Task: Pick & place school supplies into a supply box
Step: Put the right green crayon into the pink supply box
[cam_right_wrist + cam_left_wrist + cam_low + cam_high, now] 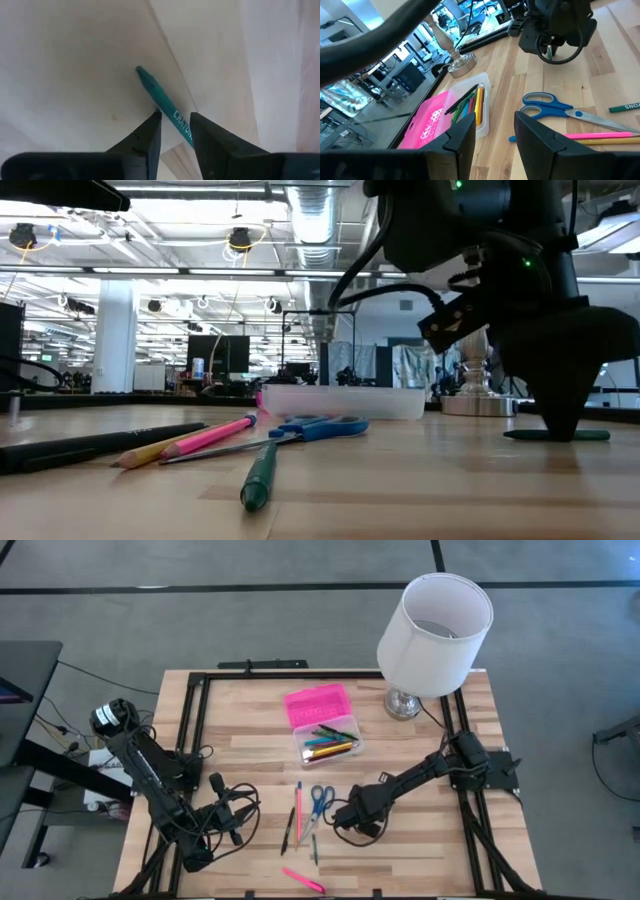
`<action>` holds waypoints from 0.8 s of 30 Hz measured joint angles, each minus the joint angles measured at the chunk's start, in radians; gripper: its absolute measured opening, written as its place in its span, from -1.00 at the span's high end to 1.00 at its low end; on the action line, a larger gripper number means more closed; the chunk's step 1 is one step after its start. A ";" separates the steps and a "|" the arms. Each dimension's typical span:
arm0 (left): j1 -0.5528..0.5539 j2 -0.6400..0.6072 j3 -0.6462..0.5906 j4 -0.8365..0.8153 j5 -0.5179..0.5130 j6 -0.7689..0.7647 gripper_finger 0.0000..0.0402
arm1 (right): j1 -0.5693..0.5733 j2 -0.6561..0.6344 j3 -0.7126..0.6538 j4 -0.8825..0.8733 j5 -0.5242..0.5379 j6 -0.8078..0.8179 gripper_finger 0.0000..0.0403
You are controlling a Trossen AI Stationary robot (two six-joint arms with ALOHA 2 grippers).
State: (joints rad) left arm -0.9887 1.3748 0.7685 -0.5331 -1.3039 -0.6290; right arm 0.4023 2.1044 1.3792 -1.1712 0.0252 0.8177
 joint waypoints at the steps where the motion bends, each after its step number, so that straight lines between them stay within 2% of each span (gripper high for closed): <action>1: 0.000 0.000 0.000 0.000 0.000 0.000 0.35 | 0.000 0.000 0.000 0.001 -0.001 -0.025 0.50; 12: 0.000 0.000 -0.023 0.000 0.016 -0.002 0.35 | 0.000 0.002 -0.002 0.022 -0.006 -0.260 0.67; 24: 0.000 0.000 -0.028 0.001 0.016 -0.003 0.35 | -0.023 0.002 -0.005 0.047 -0.053 -0.371 0.82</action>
State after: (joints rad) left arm -0.9886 1.3746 0.7403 -0.5320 -1.2877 -0.6315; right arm 0.3791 2.1063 1.3746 -1.1246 -0.0279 0.4467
